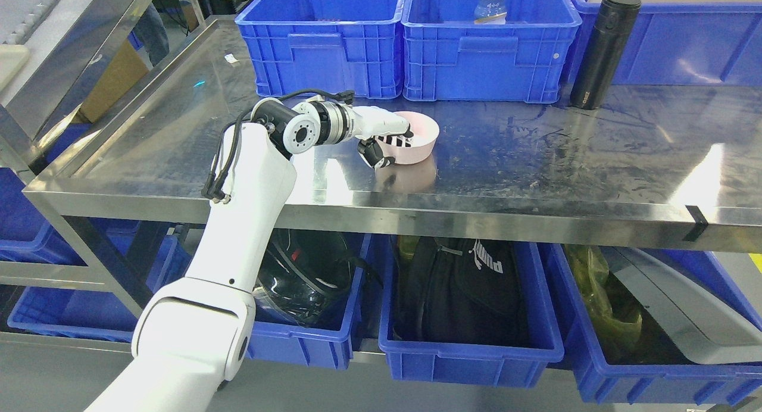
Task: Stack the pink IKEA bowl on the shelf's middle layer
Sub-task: 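Grasp the pink bowl rim with the left hand and lift it, then hold the pink bowl raised in the left hand while driving to shelf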
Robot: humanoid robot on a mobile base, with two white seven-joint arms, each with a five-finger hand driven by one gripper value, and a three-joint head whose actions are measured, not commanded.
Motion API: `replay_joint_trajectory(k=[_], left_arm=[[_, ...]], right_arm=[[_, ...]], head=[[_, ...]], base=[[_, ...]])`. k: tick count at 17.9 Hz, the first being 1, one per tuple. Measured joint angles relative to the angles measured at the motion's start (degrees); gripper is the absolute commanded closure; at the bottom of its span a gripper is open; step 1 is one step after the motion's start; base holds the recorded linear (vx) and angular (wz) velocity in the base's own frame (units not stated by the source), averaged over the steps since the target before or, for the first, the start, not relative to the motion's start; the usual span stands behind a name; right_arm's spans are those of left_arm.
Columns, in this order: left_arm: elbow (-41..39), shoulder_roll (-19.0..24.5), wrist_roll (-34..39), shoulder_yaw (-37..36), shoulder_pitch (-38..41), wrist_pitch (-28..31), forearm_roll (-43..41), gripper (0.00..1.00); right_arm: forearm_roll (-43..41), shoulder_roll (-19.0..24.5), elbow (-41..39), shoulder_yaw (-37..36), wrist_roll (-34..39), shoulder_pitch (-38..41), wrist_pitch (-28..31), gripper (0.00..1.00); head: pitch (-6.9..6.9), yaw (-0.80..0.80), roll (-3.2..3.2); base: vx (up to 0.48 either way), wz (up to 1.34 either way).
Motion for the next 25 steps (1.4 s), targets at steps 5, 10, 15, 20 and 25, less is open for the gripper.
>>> replay_joint_trajectory(k=[5,10,15,20,25], left_arm=[[-0.4,-0.27,0.33,5.39,-0.76,-5.46,1.22,0.99],[-4.47,-0.4,0.24,10.74,-0.38,-9.8,6.72,0.99],[-12.25,-0.51,-0.11,14.04,5.32,-14.33,13.1,1.0],[-19.24,-0.57,0.89,15.57,11.32,-16.56,16.19,0.99],[-24.37,-0.6,1.46,16.02,13.81,-16.99,17.5,0.99]], right_arm=[[0.0,0.0,0.0,0.0,0.0,0.0,0.0,0.0],[0.0,0.0,0.0,0.0,0.0,0.0,0.0,0.0],[0.0,0.0,0.0,0.0,0.0,0.0,0.0,0.0],[0.0,0.0,0.0,0.0,0.0,0.0,0.0,0.0],[0.0,0.0,0.0,0.0,0.0,0.0,0.0,0.0]], head=[[0.0,0.0,0.0],[0.0,0.0,0.0],[0.0,0.0,0.0],[0.0,0.0,0.0],[0.0,0.0,0.0]], base=[[0.0,0.0],[0.0,0.0],[0.0,0.0],[0.0,0.0],[0.0,0.0]])
